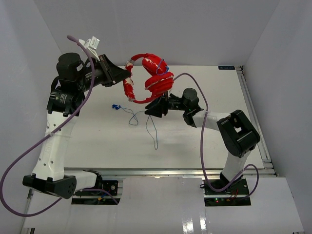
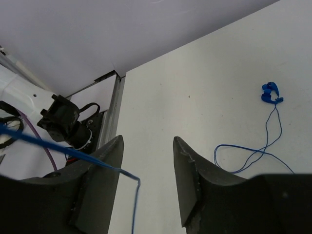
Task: Wrap the headphones
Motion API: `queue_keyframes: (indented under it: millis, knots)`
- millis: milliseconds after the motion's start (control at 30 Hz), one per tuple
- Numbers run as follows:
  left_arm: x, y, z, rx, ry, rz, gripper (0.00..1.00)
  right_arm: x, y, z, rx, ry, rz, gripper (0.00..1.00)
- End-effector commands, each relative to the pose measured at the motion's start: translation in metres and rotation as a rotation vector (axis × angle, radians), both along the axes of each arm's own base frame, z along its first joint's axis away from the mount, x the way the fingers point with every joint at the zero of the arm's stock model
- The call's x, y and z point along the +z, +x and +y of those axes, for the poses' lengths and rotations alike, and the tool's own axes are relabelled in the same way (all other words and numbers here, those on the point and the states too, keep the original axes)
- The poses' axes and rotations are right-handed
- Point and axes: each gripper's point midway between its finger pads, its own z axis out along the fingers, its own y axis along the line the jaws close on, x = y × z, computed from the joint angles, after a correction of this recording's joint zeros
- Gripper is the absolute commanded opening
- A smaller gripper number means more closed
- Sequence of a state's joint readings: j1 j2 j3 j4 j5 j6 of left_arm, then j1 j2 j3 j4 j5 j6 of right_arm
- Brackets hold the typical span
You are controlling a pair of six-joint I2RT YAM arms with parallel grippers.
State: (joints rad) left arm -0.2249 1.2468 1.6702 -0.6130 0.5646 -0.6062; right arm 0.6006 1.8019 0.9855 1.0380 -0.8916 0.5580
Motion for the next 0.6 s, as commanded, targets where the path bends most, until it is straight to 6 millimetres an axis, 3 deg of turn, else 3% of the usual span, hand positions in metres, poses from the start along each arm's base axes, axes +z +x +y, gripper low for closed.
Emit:
queue_keyframes:
  millis: [0, 200, 333, 467, 533, 567]
  knots:
    - [0.072, -0.027, -0.004, -0.045, -0.148, -0.149, 0.00, 0.035, -0.010, 0.001, 0.037, 0.111, -0.050, 0.46]
    - [0.085, -0.026, -0.010, -0.075, -0.188, -0.154, 0.00, 0.051, -0.043, 0.006, 0.129, 0.161, -0.052, 0.19]
    - [0.092, -0.020, 0.001, 0.007, -0.166, -0.199, 0.00, 0.051, -0.062, 0.008, 0.174, 0.133, -0.106, 0.12]
    - [0.092, 0.011, 0.028, 0.223, -0.124, -0.237, 0.00, 0.013, -0.061, -0.001, 0.116, -0.025, -0.143, 0.08]
    - [0.077, 0.033, 0.042, 0.334, -0.096, -0.212, 0.00, 0.008, -0.062, -0.011, 0.070, -0.096, -0.196, 0.08]
    - [0.069, 0.049, 0.053, 0.418, -0.080, -0.210, 0.00, -0.006, -0.061, -0.018, 0.054, -0.170, -0.220, 0.08]
